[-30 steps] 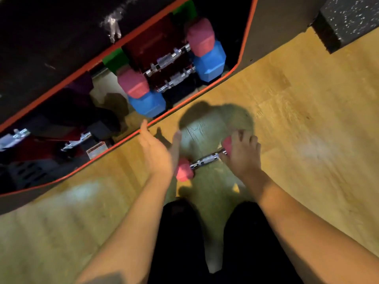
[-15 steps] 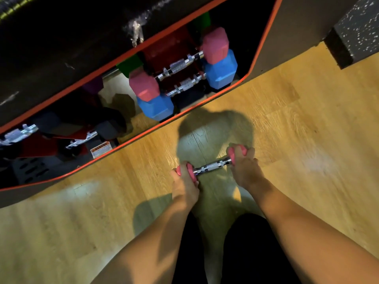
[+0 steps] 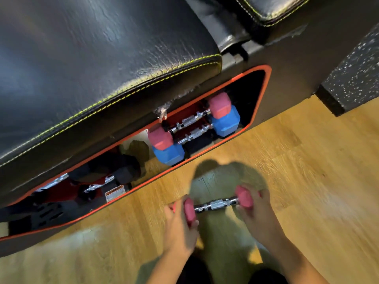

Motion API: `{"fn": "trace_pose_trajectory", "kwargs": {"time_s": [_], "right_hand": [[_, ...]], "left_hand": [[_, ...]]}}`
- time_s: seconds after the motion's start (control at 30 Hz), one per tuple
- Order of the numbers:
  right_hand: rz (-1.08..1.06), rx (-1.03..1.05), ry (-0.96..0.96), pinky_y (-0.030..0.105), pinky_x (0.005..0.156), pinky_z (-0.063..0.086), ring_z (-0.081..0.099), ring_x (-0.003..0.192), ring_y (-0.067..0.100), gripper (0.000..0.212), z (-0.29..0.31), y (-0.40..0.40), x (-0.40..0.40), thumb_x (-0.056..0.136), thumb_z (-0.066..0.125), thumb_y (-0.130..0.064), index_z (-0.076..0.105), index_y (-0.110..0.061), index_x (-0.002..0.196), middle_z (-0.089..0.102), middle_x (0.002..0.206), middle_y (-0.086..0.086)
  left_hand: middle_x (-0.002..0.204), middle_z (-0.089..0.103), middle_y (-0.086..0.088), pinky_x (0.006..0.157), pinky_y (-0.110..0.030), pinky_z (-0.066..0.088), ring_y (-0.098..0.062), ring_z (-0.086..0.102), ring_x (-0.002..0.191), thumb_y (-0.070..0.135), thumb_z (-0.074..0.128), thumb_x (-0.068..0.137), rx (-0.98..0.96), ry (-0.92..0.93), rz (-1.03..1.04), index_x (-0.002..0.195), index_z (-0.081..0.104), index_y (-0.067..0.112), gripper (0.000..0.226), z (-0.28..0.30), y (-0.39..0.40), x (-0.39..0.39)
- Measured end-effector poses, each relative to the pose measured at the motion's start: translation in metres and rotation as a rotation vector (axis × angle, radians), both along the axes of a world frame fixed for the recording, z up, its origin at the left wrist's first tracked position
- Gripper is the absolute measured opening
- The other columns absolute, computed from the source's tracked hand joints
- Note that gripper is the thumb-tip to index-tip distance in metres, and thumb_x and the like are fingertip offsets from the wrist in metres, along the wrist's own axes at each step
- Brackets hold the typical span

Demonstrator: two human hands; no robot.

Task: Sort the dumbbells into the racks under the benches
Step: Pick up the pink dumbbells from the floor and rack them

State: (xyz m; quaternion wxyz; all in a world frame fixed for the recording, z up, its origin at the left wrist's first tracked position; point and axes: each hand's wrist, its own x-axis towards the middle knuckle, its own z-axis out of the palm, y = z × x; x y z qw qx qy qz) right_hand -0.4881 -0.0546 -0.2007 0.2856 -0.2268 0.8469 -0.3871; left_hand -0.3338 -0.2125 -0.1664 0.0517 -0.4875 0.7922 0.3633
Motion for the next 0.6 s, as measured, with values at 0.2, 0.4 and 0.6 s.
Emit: {"fn": "trace_pose_trajectory", "kwargs": {"time_s": [0.2, 0.4, 0.6], "right_hand": [[-0.124, -0.300, 0.082, 0.029, 0.083, 0.054, 0.052, 0.106, 0.005, 0.068, 0.062, -0.052, -0.040, 0.084, 0.074, -0.026, 0.034, -0.043, 0.135, 0.037, 0.123, -0.013], [-0.208, -0.535, 0.197, 0.019, 0.090, 0.045, 0.051, 0.117, 0.010, 0.073, 0.118, -0.114, -0.087, 0.080, 0.075, -0.025, 0.031, -0.040, 0.137, 0.043, 0.131, -0.007], [-0.189, -0.444, 0.300, 0.008, 0.087, 0.036, 0.048, 0.100, -0.007, 0.062, 0.125, -0.156, -0.113, 0.080, 0.071, -0.020, 0.041, -0.026, 0.133, 0.044, 0.114, -0.011]], "left_hand": [[0.113, 0.032, 0.008, 0.089, -0.011, 0.040, 0.009, 0.046, 0.097, -0.006, 0.076, 0.072, -0.126, 0.352, 0.146, 0.120, 0.048, 0.050, 0.080, 0.068, -0.040, -0.031], [0.132, 0.032, -0.005, 0.097, -0.020, 0.037, -0.010, 0.048, 0.111, 0.018, 0.079, 0.074, -0.340, 0.428, 0.222, 0.123, 0.047, 0.026, 0.059, 0.115, -0.088, -0.067], [0.154, 0.020, -0.022, 0.106, -0.015, 0.015, -0.020, 0.013, 0.144, 0.031, 0.075, 0.082, -0.125, 0.384, 0.497, 0.114, 0.052, 0.022, 0.041, 0.110, -0.088, -0.091]]}}
